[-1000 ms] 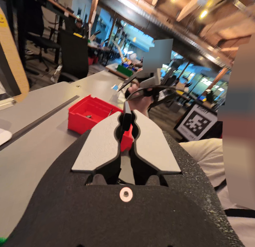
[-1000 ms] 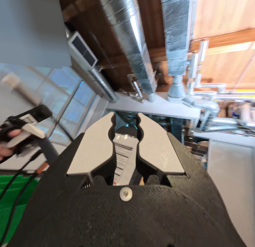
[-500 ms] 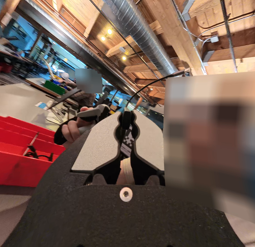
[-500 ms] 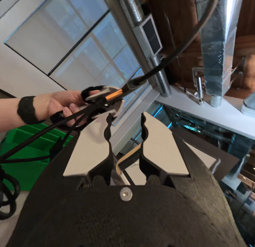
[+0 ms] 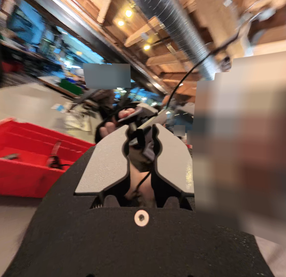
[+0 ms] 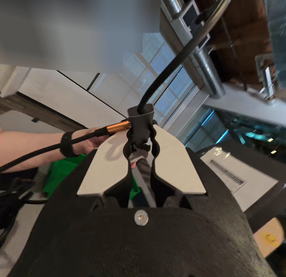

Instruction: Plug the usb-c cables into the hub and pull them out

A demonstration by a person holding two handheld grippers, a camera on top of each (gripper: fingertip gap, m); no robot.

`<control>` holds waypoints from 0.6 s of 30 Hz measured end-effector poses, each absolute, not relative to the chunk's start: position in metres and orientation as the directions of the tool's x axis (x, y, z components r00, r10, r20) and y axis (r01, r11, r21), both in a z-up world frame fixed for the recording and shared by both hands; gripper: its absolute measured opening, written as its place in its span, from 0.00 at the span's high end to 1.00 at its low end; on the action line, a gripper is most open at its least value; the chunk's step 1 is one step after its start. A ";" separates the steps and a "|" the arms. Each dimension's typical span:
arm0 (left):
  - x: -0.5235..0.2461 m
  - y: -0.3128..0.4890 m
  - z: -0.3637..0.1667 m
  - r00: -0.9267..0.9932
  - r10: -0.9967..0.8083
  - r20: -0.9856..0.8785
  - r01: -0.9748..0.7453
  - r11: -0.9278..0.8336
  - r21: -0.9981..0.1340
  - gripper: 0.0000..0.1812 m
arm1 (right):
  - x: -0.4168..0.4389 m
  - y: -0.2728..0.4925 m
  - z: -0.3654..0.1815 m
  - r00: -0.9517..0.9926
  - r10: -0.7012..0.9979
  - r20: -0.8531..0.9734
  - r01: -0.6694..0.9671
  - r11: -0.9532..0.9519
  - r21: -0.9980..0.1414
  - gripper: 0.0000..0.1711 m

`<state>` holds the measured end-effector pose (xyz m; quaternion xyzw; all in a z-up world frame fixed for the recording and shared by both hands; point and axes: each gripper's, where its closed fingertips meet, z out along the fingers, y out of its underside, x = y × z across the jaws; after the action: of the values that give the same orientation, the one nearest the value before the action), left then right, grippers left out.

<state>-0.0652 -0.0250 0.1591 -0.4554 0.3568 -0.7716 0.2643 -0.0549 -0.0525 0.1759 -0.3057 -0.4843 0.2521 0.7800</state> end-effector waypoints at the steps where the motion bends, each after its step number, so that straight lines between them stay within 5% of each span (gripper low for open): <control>1: -0.066 -0.018 0.154 -0.350 -0.812 0.467 0.099 -0.528 -0.844 0.81 | -0.053 -0.048 0.177 0.394 0.738 0.548 -0.114 0.631 -0.767 0.87; 3: -0.070 -0.006 0.149 -0.165 -0.929 0.330 0.113 -0.351 -0.930 0.69 | -0.048 -0.035 0.176 0.386 0.816 0.431 -0.132 0.511 -0.849 0.87; 8: -0.069 -0.029 0.139 -0.056 -0.998 -0.022 -0.010 0.023 -1.000 0.67 | -0.054 -0.028 0.161 0.215 0.960 0.179 -0.140 0.212 -0.967 0.87; 13: -0.060 -0.023 0.107 0.057 -0.964 -0.260 -0.267 0.236 -0.934 0.76 | -0.057 -0.034 0.156 0.091 0.991 0.103 -0.173 0.118 -0.978 0.87; 18: -0.052 -0.029 0.134 0.090 -0.948 -0.305 -0.098 0.296 -0.950 0.86 | -0.045 -0.027 0.169 0.061 0.997 0.041 -0.318 0.059 -0.946 0.87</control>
<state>-0.0521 -0.0288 0.1338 -0.4638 0.5640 -0.3698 0.5745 -0.0453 -0.0271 0.1686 -0.4127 -0.4113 0.5480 0.6002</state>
